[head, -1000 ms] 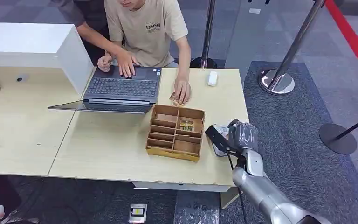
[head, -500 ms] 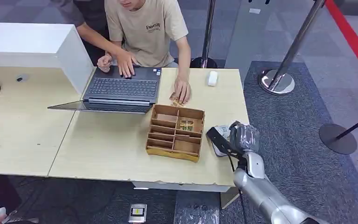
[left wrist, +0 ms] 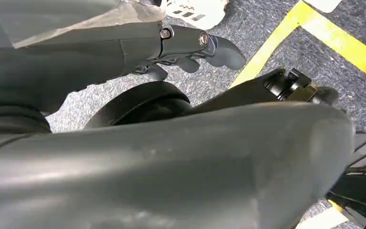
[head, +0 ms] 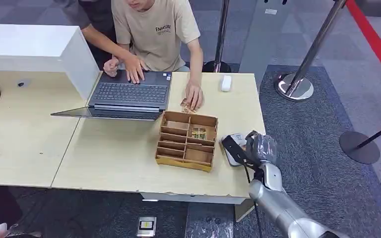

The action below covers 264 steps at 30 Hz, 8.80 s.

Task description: Pass the card to the sensor for recognition and then transmit it.

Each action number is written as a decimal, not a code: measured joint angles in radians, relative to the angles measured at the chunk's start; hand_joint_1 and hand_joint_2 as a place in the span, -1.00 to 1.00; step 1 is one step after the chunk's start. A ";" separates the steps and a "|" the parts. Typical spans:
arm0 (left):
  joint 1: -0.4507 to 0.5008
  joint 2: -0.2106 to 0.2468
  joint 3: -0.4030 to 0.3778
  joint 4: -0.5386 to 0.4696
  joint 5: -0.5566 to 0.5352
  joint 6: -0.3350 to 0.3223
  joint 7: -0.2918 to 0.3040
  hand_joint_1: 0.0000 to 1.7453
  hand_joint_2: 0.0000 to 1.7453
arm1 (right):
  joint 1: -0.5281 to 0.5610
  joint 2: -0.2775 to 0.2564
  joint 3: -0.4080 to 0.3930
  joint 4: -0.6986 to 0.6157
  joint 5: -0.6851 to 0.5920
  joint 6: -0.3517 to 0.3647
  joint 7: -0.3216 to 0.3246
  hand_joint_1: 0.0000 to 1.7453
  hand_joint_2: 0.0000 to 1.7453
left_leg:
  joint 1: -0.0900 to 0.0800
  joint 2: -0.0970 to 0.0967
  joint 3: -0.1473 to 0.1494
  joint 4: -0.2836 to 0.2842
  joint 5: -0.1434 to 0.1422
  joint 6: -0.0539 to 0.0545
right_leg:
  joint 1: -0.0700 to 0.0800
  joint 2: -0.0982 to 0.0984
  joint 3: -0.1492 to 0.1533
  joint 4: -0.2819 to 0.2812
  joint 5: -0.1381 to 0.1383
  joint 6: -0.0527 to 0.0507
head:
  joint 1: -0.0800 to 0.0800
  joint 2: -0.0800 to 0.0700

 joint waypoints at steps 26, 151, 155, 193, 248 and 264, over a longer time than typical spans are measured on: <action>0.000 -0.006 0.000 0.000 0.006 0.000 0.002 -1.00 -1.00 | -0.014 0.013 -0.045 -0.008 -0.057 -0.005 -0.130 1.00 1.00 | 0.000 0.000 0.000 0.000 0.000 0.000 | 0.000 0.000 0.001 0.000 0.000 0.000 | 0.000 0.000; -0.017 -0.011 -0.032 0.000 -0.064 0.001 -0.029 -1.00 -1.00 | -0.529 0.006 0.616 -0.130 0.423 0.270 0.124 1.00 1.00 | 0.000 0.000 0.000 0.000 0.001 0.000 | 0.000 0.000 0.000 0.001 0.001 0.000 | 0.000 0.000; -0.017 -0.011 -0.032 0.000 -0.065 0.002 -0.029 -1.00 -1.00 | -0.526 0.006 0.614 -0.127 0.408 0.258 0.114 -1.00 -1.00 | 0.000 0.000 0.000 0.000 0.001 0.000 | 0.000 0.000 0.000 0.001 0.001 0.000 | 0.000 0.000; -0.002 -0.011 -0.021 0.000 0.003 0.045 -0.030 -1.00 -1.00 | -0.034 -0.027 0.353 -0.682 -0.029 0.097 0.059 0.56 1.00 | 0.000 0.000 0.000 0.000 0.001 0.000 | 0.000 0.000 0.000 0.000 0.001 0.001 | 0.000 0.000; -0.003 -0.011 -0.002 0.000 0.012 0.044 -0.038 -1.00 -1.00 | 0.010 0.004 0.401 -0.454 -0.023 0.083 0.010 0.10 1.00 | 0.000 0.000 0.000 0.000 0.001 0.000 | 0.000 0.000 0.000 0.000 0.001 0.001 | 0.000 0.000; 0.000 -0.011 -0.002 0.001 0.012 0.032 -0.039 -1.00 -1.00 | 0.015 0.013 0.417 -0.382 -0.022 0.082 0.007 0.22 1.00 | 0.000 0.000 0.000 0.000 0.001 0.000 | 0.000 0.000 0.000 0.000 0.001 0.001 | 0.000 0.000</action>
